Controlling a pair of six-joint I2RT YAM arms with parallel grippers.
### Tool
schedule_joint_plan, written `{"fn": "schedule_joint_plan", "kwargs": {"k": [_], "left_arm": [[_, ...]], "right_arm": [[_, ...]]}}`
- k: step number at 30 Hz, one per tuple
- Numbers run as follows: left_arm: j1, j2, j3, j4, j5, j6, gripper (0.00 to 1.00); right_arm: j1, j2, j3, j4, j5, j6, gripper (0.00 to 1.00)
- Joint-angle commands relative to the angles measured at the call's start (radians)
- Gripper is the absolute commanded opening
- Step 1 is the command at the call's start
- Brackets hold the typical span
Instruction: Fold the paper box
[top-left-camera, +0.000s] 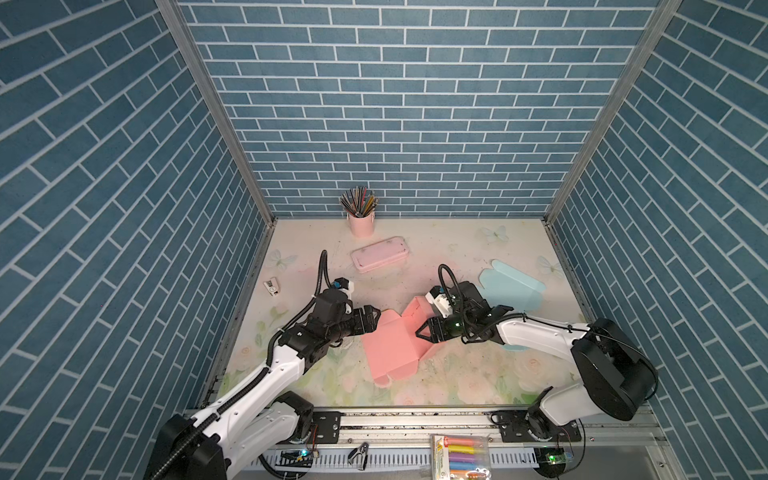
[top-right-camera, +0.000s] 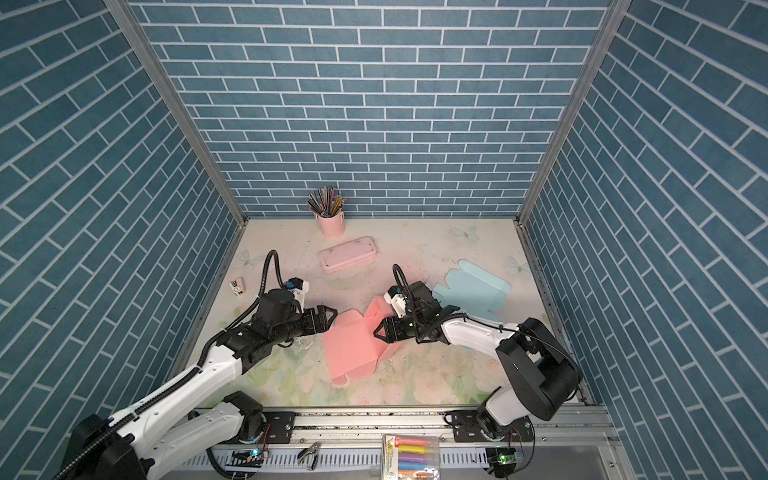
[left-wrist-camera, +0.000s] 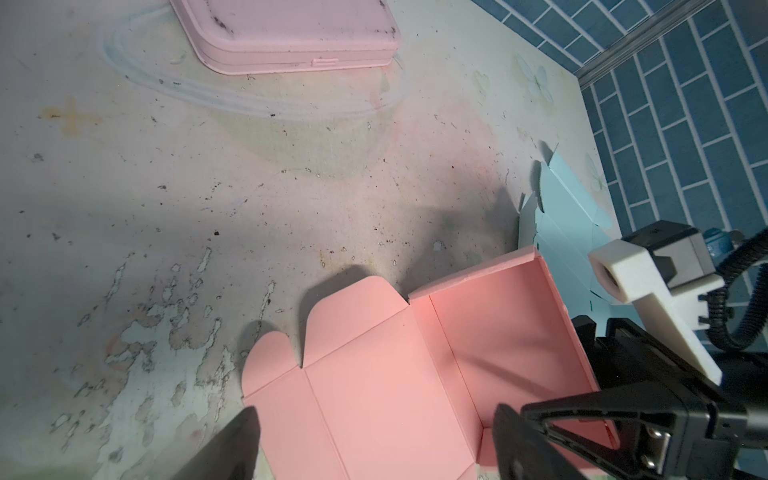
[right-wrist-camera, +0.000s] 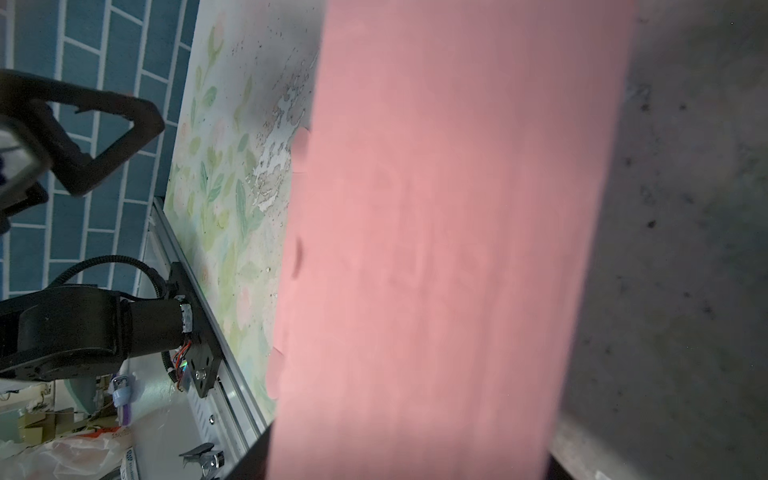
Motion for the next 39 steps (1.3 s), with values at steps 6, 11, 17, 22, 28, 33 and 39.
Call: {"fn": "schedule_joint_plan", "kwargs": {"k": [6, 11, 17, 22, 28, 33, 39], "left_arm": [[0.001, 0.087, -0.030, 0.157, 0.038, -0.061, 0.88], [0.001, 0.081, -0.021, 0.108, 0.026, -0.037, 0.88], [0.012, 0.102, -0.005, 0.035, 0.059, 0.018, 0.88], [0.068, 0.089, -0.022, 0.012, 0.131, 0.062, 0.88], [0.118, 0.081, -0.051, 0.022, 0.183, 0.088, 0.88], [0.123, 0.084, -0.082, 0.041, 0.192, 0.068, 0.88], [0.123, 0.077, -0.123, 0.063, 0.189, 0.034, 0.88]], "right_arm": [[-0.024, -0.020, -0.050, -0.011, -0.039, -0.040, 0.65], [-0.024, -0.023, -0.062, -0.005, -0.028, -0.036, 0.65], [-0.023, -0.017, -0.082, 0.069, 0.031, 0.018, 0.65], [-0.022, 0.011, -0.040, 0.063, 0.079, 0.037, 0.65], [-0.023, 0.001, 0.004, 0.007, 0.111, 0.051, 0.65], [-0.023, 0.034, 0.038, -0.048, 0.123, 0.021, 0.65], [-0.024, 0.063, 0.001, -0.009, 0.120, 0.033, 0.65]]}}
